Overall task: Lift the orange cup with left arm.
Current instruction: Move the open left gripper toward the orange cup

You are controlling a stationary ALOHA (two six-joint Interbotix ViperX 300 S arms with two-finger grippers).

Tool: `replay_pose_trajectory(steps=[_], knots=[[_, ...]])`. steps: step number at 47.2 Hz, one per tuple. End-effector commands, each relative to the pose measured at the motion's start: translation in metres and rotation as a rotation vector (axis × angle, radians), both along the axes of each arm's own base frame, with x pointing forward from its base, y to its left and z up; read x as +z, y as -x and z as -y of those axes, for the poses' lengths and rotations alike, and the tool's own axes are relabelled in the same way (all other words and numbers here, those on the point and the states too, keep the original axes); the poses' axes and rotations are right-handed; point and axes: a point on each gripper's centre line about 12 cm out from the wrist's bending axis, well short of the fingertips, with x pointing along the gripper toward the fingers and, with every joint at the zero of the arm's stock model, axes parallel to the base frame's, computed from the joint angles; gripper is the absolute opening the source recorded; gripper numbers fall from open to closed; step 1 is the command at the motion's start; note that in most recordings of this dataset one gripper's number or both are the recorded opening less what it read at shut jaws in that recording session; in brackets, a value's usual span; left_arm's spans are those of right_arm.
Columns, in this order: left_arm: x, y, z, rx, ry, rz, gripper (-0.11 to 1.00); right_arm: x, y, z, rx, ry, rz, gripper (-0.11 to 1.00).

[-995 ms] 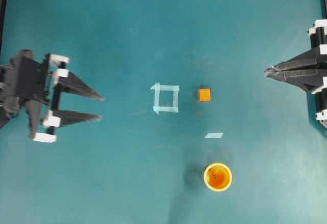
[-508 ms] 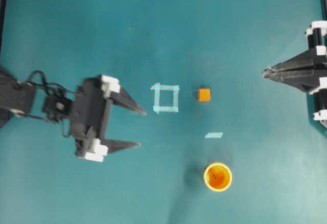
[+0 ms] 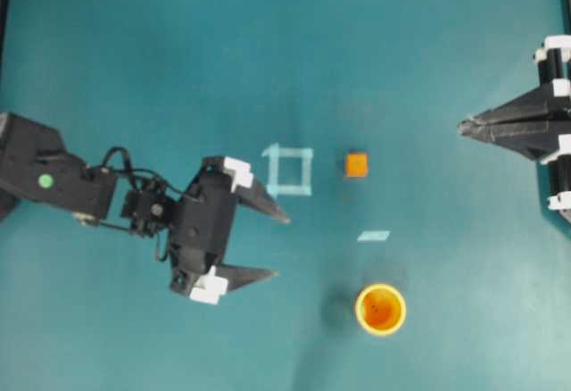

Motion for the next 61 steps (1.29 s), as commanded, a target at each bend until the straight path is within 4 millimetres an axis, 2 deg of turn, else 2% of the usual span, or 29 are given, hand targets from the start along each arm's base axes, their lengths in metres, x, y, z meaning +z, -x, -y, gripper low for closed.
replay_pose_trajectory(steps=[1, 13, 27, 46, 61], knots=[[0.011, -0.012, 0.003, -0.004, 0.005, 0.041, 0.85, 0.014, -0.003, 0.0, -0.001, 0.002, 0.035, 0.0], [-0.006, -0.037, 0.012, -0.007, 0.009, 0.017, 0.85, 0.014, -0.003, 0.0, -0.001, 0.003, 0.037, 0.0], [-0.027, -0.059, 0.041, -0.052, 0.012, -0.005, 0.85, 0.015, -0.003, 0.0, -0.001, 0.003, 0.038, 0.0], [-0.034, -0.087, 0.051, -0.054, 0.02, 0.008, 0.85, 0.012, -0.006, 0.0, -0.001, 0.002, 0.025, 0.0], [-0.036, -0.099, 0.056, -0.041, 0.05, 0.007, 0.85, 0.012, -0.006, 0.0, -0.001, 0.003, 0.025, 0.0]])
